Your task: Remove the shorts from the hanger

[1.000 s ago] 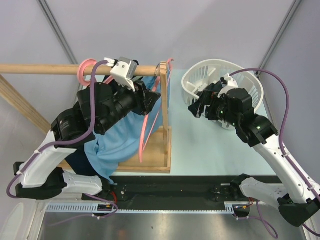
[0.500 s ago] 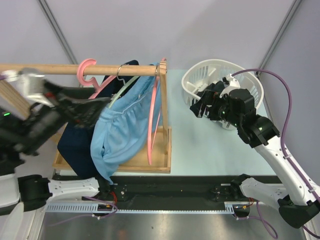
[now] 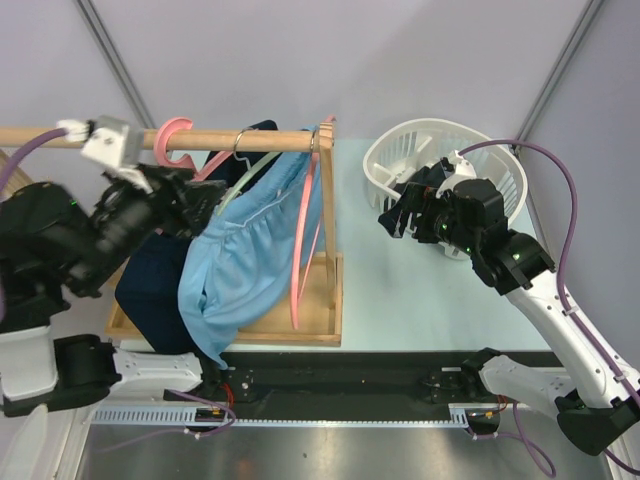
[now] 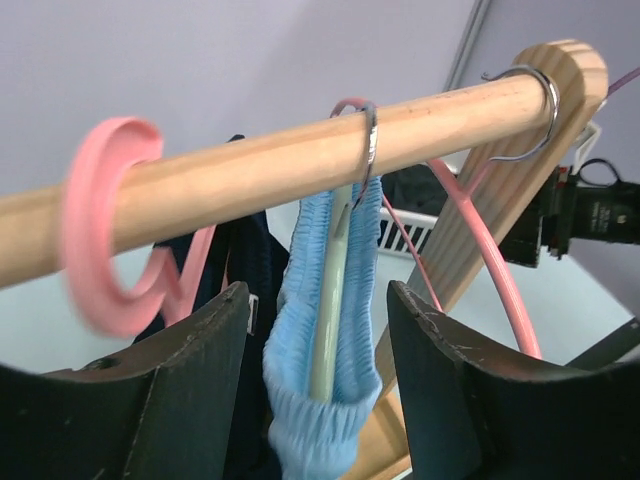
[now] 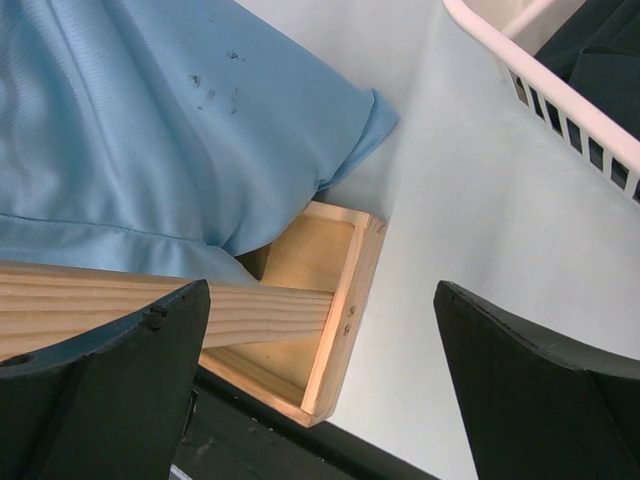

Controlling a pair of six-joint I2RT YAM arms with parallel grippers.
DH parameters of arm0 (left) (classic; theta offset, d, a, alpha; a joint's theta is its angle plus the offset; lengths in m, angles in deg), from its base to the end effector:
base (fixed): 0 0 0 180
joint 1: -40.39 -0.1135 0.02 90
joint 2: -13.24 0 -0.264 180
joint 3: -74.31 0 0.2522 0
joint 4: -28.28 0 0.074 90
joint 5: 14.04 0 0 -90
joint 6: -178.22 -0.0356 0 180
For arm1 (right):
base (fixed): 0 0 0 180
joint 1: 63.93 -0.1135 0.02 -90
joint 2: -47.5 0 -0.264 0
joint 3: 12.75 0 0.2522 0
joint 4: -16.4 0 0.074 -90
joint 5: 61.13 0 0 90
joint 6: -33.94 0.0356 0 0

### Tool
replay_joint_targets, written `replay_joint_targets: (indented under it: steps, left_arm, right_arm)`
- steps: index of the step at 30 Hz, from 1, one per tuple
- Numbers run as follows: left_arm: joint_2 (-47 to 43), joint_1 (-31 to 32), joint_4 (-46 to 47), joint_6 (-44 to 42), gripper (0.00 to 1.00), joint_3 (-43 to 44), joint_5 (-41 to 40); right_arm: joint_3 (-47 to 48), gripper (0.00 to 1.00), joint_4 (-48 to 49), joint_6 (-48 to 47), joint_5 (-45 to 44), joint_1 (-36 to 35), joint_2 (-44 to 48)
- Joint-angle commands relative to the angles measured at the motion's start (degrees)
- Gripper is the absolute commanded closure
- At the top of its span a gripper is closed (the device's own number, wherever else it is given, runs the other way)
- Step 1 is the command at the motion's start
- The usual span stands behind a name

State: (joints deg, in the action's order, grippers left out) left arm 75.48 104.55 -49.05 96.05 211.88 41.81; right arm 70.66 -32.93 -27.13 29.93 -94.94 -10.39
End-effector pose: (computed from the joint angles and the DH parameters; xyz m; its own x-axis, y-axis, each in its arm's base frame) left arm 0.0460 -0.0492 0.5875 -0.0832 -0.0868 -0.9927 0.4936 0.8618 -0.1167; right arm 0.1775 0.1075 0.4015 -0.5590 0.2283 -0.7971 -0.2961 0.8430 0.4491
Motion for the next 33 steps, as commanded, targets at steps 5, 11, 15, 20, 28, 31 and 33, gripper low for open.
replay_joint_targets:
  steps: [5, 11, 15, 20, 28, 31, 33]
  left_arm:
    - [7.72, -9.48, -5.61, -3.44, 0.40, 4.35, 4.44]
    - [6.23, -11.69, -1.12, -4.14, 0.43, -0.31, 10.15]
    - [6.23, -11.78, 0.02, -3.88, 0.49, -1.02, 11.21]
    - [7.02, -11.78, -0.68, -3.62, 0.56, -1.11, 12.88]
    - [8.42, -11.95, -1.03, -3.35, 0.54, -1.03, 12.88]
    - [8.78, -11.95, -0.94, -3.09, 0.55, -1.38, 13.23]
    - [8.87, -11.95, -0.77, -3.00, 0.56, -1.73, 13.58]
  right_arm:
    - [0.23, 0.00, 1.29, 0.60, 0.61, -0.02, 0.85]
    - [0.23, 0.00, 0.94, 0.16, 0.35, -0.02, 1.11]
    - [0.14, 0.00, 1.03, 0.16, 0.43, 0.07, 0.76]
    - [0.14, 0.00, 1.12, 0.08, 0.43, -0.02, 0.50]
    - [0.05, 0.00, 0.94, 0.08, 0.52, -0.02, 1.11]
    - [0.05, 0.00, 0.94, -0.01, 0.52, -0.02, 1.46]
    - [0.14, 0.00, 0.86, -0.10, 0.52, -0.02, 1.64]
